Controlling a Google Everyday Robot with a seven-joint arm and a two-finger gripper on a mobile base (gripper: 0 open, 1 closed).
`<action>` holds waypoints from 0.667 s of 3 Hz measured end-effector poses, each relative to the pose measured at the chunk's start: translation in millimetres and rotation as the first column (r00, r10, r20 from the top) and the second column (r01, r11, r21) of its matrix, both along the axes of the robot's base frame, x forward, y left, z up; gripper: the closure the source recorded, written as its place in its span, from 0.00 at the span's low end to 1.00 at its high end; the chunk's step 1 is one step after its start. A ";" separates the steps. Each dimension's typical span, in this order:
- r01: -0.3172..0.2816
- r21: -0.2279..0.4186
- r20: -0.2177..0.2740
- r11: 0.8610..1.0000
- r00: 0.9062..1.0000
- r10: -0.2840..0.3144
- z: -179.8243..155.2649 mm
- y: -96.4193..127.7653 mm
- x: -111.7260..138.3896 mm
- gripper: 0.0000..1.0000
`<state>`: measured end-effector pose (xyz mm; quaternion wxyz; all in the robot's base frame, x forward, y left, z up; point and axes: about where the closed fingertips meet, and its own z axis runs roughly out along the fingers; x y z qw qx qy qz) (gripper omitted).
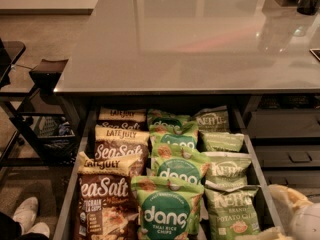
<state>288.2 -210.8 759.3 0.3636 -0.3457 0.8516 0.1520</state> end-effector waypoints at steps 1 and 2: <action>-0.008 0.007 0.017 1.000 1.000 0.008 -12.4 18.3 1.7 0.18; -0.023 -0.037 0.003 0.999 1.000 0.023 -22.1 17.5 -1.6 0.00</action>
Offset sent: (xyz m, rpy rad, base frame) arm -0.0104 0.0078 -0.0406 -0.1238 0.0249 0.0528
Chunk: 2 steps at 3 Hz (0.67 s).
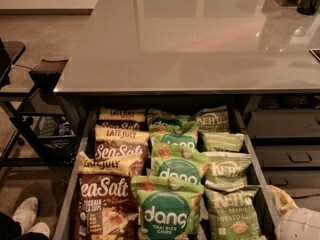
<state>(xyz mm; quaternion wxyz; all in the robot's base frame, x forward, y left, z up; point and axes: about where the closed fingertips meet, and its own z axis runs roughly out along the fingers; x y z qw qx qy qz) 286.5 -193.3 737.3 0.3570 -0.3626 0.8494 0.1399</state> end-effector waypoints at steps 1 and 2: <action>0.003 -0.075 -0.011 0.997 1.000 -0.003 -11.4 -15.4 -5.0 0.00; -0.004 -0.132 -0.021 0.991 1.000 0.002 -32.9 -14.0 4.1 0.00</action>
Offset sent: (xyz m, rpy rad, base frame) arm 0.0197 -0.0176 -0.0594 -0.2148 0.0208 -0.0079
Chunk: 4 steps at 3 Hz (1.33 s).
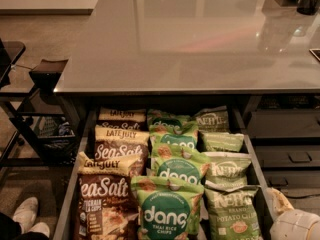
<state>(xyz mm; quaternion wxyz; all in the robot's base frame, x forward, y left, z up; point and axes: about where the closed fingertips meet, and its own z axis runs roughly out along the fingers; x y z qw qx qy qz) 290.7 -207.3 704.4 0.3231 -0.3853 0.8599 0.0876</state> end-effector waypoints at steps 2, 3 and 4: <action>-0.009 -0.006 0.003 1.000 1.000 0.009 -17.0 18.7 32.8 0.00; 0.000 -0.022 0.009 1.000 1.000 0.000 -28.5 18.2 42.0 0.00; 0.005 -0.042 0.020 0.999 1.000 -0.005 -39.0 19.0 48.9 0.00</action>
Offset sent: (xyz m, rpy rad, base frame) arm 0.0512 0.0295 -0.0258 0.0036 -0.0066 0.0121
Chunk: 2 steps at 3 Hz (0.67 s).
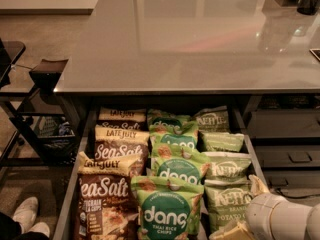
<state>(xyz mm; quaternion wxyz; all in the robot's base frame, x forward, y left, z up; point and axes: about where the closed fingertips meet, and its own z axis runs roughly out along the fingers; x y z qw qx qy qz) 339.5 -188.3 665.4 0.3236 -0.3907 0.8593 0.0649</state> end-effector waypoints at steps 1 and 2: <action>-0.003 -0.026 0.012 1.000 1.000 0.003 -7.8 2.9 2.8 0.19; 0.001 -0.057 0.023 0.998 1.000 0.000 -14.7 4.0 1.2 0.42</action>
Offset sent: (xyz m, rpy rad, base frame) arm -0.0010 0.0040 -0.0247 -0.0933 -0.0333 -0.0108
